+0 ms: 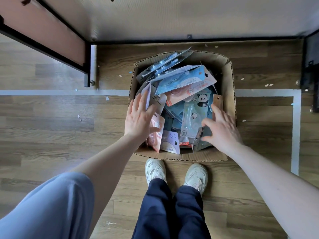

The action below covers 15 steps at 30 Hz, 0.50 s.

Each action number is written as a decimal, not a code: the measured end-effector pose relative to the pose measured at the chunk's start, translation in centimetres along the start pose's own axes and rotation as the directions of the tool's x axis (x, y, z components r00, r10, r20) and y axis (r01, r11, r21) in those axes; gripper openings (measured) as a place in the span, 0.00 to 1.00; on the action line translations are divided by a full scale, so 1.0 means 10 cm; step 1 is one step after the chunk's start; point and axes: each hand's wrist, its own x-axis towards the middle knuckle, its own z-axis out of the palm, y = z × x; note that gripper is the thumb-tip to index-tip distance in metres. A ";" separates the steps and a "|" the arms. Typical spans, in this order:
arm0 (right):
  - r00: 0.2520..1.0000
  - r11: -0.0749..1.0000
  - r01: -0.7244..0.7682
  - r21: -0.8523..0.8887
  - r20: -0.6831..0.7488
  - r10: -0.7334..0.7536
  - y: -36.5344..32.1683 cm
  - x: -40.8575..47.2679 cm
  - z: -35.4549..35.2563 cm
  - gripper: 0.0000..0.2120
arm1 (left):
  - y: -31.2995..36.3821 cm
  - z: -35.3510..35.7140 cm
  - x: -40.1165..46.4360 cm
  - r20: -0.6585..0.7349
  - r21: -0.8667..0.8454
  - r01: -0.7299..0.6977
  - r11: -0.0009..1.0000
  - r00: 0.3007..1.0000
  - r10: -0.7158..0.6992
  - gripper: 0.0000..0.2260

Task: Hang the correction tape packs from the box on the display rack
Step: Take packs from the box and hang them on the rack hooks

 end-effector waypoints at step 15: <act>0.988 0.960 -0.115 0.255 -0.072 0.137 0.15 0.02 -0.18 0.13 | -0.08 0.21 -0.30 -0.019 -0.540 0.051 0.840 0.997 -0.072 0.18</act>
